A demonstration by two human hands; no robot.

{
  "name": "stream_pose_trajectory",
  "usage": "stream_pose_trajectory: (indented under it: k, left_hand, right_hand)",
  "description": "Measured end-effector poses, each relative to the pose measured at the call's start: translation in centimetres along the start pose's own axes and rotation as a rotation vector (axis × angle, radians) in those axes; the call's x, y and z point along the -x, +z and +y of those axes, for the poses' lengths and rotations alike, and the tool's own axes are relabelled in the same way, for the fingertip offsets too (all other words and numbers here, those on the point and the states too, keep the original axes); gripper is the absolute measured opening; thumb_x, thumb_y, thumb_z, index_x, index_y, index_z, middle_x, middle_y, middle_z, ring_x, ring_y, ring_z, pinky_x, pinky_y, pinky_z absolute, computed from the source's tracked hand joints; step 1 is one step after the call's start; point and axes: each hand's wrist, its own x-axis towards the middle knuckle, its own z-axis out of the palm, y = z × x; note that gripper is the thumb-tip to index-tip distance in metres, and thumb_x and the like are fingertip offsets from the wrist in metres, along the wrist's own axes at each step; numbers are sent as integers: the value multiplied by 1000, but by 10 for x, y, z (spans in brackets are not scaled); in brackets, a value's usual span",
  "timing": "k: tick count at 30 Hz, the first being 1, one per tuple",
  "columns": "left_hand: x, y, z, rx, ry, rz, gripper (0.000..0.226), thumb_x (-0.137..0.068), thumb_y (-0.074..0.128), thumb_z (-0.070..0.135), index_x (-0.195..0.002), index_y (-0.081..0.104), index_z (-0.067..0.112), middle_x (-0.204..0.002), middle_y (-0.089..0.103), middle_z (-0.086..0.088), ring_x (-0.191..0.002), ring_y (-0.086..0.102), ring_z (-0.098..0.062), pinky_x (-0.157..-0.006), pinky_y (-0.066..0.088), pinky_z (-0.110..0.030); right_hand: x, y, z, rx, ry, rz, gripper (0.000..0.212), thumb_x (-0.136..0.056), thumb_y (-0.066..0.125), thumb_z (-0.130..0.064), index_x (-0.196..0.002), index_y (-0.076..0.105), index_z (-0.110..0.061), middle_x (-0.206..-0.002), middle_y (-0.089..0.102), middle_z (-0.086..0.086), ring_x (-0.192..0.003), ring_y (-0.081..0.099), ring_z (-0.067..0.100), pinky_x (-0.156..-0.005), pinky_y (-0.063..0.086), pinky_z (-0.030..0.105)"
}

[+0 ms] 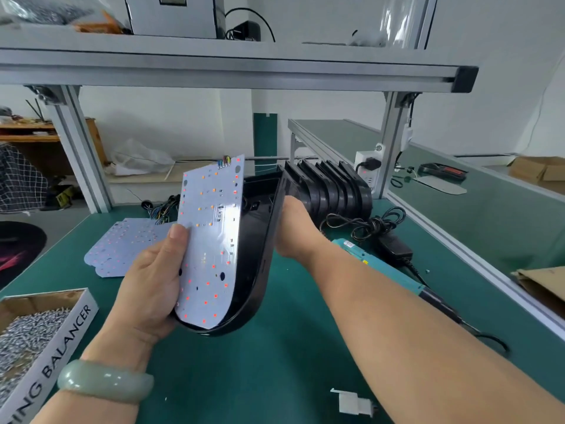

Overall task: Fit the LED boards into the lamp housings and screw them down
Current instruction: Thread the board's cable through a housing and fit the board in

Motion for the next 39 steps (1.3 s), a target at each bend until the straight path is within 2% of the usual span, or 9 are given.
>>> stream_pose_trajectory:
  k: [5,10,12,15,21,27,30,35,39]
  left_hand:
    - [-2,-2,-2,-16,-19,3,47,-84,47,50,-56,75,25,-60,71,3,-48,65,-9,-41,47,-15]
    - [-6,-6,-11,-91,-68,9,43,-82,50,53,-62,76,26,-64,72,2,-52,67,-11,-43,49,-17]
    - [-6,-6,-13,-135,-71,-57,44,-71,51,59,-70,78,23,-72,75,-3,-60,70,-16,-50,53,-22]
    - [-2,-2,-13,-140,-34,-133,47,-71,49,58,-70,77,20,-69,73,-4,-56,67,-17,-46,50,-20]
    - [5,3,-7,-180,83,-133,46,-77,44,49,-46,66,25,-43,58,6,-35,50,-5,-38,36,-10]
    - [7,0,-7,-234,148,-219,41,-80,52,55,-67,74,22,-59,69,2,-47,59,-9,-44,44,-15]
    - [5,-4,-7,-262,151,-213,41,-82,56,50,-72,73,14,-69,72,-5,-56,62,-16,-49,48,-20]
    - [6,-3,-7,-367,193,-239,57,-82,56,48,-78,66,-8,-91,58,-37,-71,55,-27,-68,41,-41]
    - [6,-3,-5,-404,185,-252,71,-84,56,54,-81,60,-16,-90,56,-35,-73,51,-25,-68,39,-41]
  right_hand:
    - [-4,3,4,-8,102,-39,22,-87,46,4,-69,58,2,-63,61,5,-55,46,11,-49,37,18]
    - [-15,-33,-5,-717,323,-100,27,-102,41,-32,-110,61,-15,-99,70,1,-97,68,20,-81,48,24]
    - [-19,-49,-18,-382,156,-150,22,-96,56,-32,-114,65,-23,-121,67,-3,-109,63,14,-87,48,18]
    - [-13,-55,-45,244,75,-315,28,-84,69,-18,-65,59,-36,-83,63,-18,-75,55,9,-64,43,19]
    - [-11,-42,-45,69,432,-378,42,-99,47,-7,-71,24,-27,-78,33,-8,-97,35,20,-101,38,33]
    - [4,-50,-39,-103,290,-384,34,-102,36,-11,-69,30,-19,-20,33,-11,-52,43,18,-24,30,16]
    - [3,-44,-36,-151,309,-414,42,-96,33,6,-60,28,-16,-33,30,-10,-30,27,7,-35,25,18]
    - [19,-48,-27,-42,279,-544,21,-93,43,-2,-103,49,15,-91,57,27,-83,42,18,-73,29,36]
    - [22,-41,-25,-114,214,-469,6,-88,49,2,-91,51,-2,-71,44,7,-63,36,14,-60,26,30]
